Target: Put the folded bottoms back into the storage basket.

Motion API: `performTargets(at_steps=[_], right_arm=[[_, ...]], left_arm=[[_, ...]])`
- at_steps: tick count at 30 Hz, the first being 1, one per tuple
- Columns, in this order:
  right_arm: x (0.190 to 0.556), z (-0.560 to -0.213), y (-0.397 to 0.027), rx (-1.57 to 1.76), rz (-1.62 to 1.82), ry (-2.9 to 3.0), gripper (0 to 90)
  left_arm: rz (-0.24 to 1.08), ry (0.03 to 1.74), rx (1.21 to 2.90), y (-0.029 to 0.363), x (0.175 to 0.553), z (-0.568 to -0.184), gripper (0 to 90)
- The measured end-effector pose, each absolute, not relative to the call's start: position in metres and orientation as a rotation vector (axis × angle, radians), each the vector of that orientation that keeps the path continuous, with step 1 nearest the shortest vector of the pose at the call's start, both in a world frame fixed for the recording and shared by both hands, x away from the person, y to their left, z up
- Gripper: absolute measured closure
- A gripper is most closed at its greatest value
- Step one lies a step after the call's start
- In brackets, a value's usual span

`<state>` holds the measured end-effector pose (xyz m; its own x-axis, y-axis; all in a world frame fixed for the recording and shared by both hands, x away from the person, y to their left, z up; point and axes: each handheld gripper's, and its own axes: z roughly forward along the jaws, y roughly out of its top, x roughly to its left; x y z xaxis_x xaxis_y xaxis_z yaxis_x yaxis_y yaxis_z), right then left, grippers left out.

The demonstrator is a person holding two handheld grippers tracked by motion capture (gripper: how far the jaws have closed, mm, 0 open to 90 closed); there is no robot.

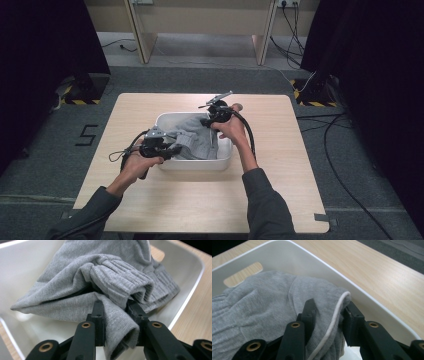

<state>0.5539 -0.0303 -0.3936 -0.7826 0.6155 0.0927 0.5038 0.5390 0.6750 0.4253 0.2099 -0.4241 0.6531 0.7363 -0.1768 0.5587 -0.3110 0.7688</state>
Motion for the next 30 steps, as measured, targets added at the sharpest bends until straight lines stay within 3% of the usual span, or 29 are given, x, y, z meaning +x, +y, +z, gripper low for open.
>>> performTargets(at_steps=[9, 18, 30], right_arm=[[0.552, -0.405, -0.022, 0.998, 0.970, 2.640, 65.6], [0.554, -0.414, -0.026, 1.079, 0.825, 2.635, 50.8], [0.549, -0.400, -0.038, 1.071, 0.802, 2.562, 42.1]], left_arm=[[0.258, 1.017, 2.058, 0.208, 0.429, -0.423, 67.7], [0.270, 1.014, 2.092, 0.212, 0.430, -0.422, 63.0], [0.327, 1.008, 2.024, 0.217, 0.429, -0.403, 58.5]])
